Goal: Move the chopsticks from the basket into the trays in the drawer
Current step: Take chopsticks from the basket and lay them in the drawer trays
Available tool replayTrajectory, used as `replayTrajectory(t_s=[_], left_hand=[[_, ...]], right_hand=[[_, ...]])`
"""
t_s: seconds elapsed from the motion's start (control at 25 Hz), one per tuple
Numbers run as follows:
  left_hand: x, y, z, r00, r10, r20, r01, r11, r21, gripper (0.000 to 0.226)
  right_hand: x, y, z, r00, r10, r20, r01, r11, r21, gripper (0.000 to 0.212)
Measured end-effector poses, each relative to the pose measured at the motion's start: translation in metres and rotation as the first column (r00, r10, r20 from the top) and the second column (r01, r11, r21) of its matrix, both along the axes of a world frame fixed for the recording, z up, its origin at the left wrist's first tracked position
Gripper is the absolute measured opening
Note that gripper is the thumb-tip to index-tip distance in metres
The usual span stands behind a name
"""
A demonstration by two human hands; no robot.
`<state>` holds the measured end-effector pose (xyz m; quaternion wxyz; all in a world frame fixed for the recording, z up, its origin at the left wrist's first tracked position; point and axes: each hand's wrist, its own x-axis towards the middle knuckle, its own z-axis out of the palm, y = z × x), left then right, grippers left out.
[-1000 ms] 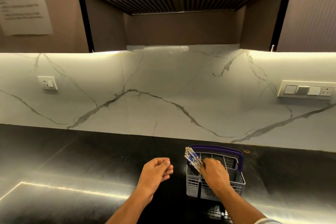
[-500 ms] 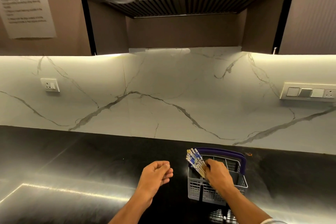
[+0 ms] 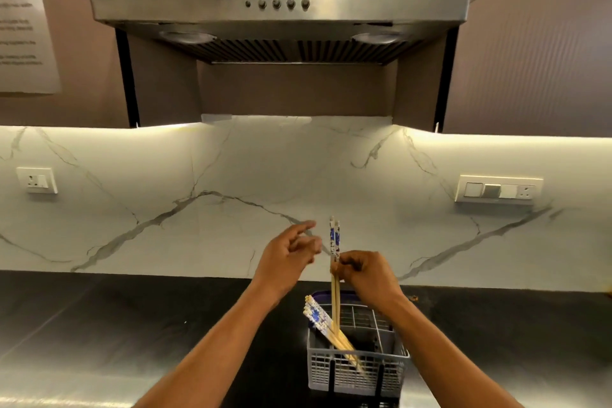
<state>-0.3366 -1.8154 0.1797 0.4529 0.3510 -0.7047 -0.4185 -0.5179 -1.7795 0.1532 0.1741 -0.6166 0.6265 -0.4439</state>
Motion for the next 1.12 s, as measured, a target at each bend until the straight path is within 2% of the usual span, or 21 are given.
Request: replayTrajectory(t_s=[0.12, 0.24, 0.68, 1.12], left_hand=[[-0.015, 0.006, 0.044, 0.998, -0.027, 0.055, 0.036, 0.983, -0.182, 0.047], [-0.022, 0.021, 0.058, 0.992, -0.066, 0.112, 0.091, 0.967, -0.239, 0.038], [-0.022, 0.06, 0.057, 0.976, -0.217, -0.03, 0.211, 0.969, -0.13, 0.033], [-0.013, 0.075, 0.057, 0.968, -0.249, 0.007, 0.248, 0.959, -0.135, 0.034]], right_hand=[[0.0, 0.023, 0.024, 0.985, 0.115, 0.129, -0.119, 0.993, 0.019, 0.009], [0.0, 0.048, 0.038, 0.976, 0.163, 0.147, -0.172, 0.984, 0.047, 0.01], [0.008, 0.095, 0.049, 0.973, 0.17, 0.153, -0.18, 0.982, 0.054, 0.014], [0.017, 0.112, 0.054, 0.989, 0.145, 0.014, -0.146, 0.987, 0.061, 0.017]])
